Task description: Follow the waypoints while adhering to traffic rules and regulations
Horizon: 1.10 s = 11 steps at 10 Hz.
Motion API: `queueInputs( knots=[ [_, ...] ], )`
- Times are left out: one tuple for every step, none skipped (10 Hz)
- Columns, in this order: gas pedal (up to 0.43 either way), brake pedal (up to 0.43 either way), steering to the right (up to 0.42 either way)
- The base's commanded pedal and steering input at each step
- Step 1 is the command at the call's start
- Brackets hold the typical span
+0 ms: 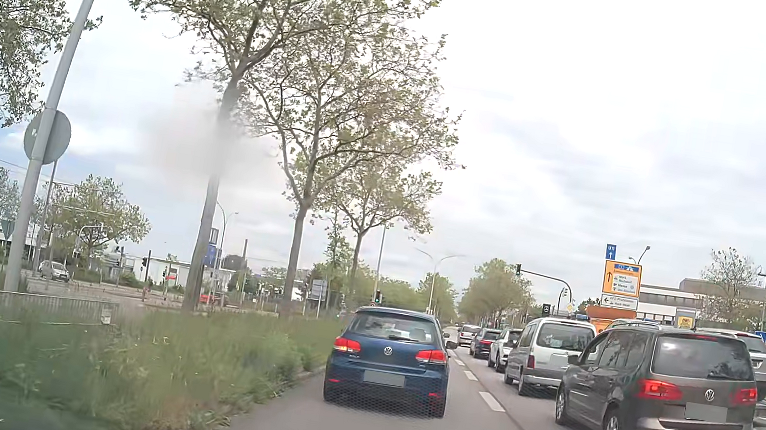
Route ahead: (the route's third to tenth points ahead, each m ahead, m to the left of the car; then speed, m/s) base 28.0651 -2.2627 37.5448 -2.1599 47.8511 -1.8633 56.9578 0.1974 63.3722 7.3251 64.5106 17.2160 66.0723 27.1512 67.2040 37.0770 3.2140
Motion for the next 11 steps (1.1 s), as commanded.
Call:
queueInputs(
  knots=[
    [0.421, 0.000, -0.004],
    [0.441, 0.000, -0.004],
    [0.449, 0.000, -0.004],
    [0.449, 0.000, -0.004],
    [0.449, 0.000, -0.004],
    [0.449, 0.000, -0.004],
    [0.449, 0.000, -0.004],
    [0.449, 0.000, -0.004],
    [0.449, 0.000, -0.004],
    [0.449, 0.000, -0.004],
    [0.449, 0.000, -0.004]
  ],
)
